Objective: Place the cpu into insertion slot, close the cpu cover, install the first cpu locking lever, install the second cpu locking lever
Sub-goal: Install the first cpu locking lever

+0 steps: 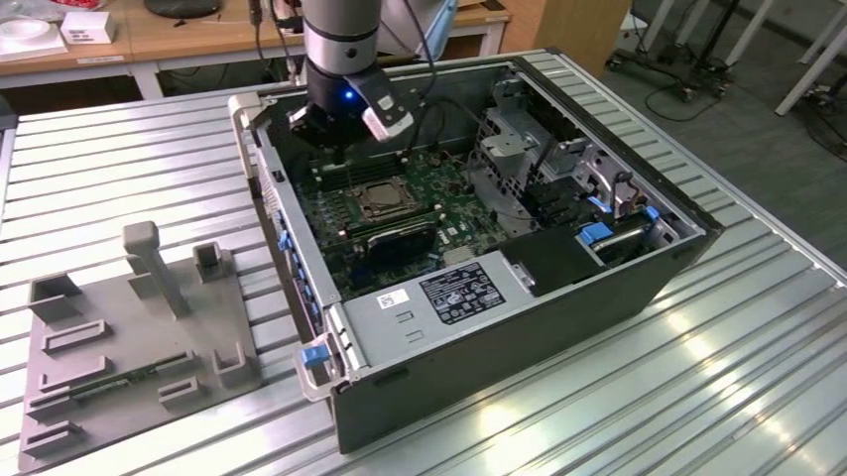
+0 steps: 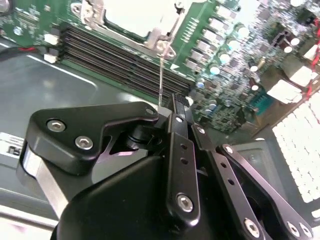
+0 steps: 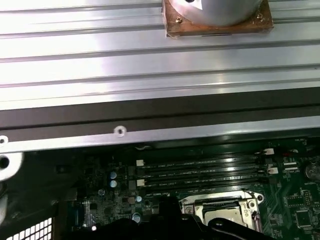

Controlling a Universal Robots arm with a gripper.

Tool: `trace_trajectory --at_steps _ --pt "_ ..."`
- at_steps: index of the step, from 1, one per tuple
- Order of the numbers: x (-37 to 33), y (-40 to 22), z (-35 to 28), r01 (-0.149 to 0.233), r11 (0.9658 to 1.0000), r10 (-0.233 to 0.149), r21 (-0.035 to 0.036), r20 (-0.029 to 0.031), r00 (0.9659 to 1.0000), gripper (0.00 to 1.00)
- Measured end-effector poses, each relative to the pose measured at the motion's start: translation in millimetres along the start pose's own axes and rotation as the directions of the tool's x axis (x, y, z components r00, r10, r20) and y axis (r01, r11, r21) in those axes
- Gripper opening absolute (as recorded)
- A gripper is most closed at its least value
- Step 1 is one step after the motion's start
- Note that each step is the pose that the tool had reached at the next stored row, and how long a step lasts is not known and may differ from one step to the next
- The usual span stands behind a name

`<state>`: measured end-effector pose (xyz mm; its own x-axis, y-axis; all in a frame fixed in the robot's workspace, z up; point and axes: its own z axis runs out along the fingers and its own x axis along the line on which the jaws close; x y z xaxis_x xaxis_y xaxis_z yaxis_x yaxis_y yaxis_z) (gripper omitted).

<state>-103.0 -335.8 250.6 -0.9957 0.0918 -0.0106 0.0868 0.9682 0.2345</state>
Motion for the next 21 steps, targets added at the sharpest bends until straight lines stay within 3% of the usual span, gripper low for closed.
trace_trajectory --at_steps 5,8,14,21 --pt "-16.4 1.4 0.7 0.0 1.0 0.0 -0.0001 -0.0006 1.0 0.11" --pt "-22.8 1.9 1.0 0.0 1.0 0.0 -0.0001 -0.0005 1.0 0.11" --pt "-24.4 2.1 1.2 0.0 1.0 0.0 -0.0002 -0.0005 1.0 0.11" --pt "-35.0 3.0 4.0 0.0 1.0 0.0 -0.0003 -0.0005 1.0 0.11"
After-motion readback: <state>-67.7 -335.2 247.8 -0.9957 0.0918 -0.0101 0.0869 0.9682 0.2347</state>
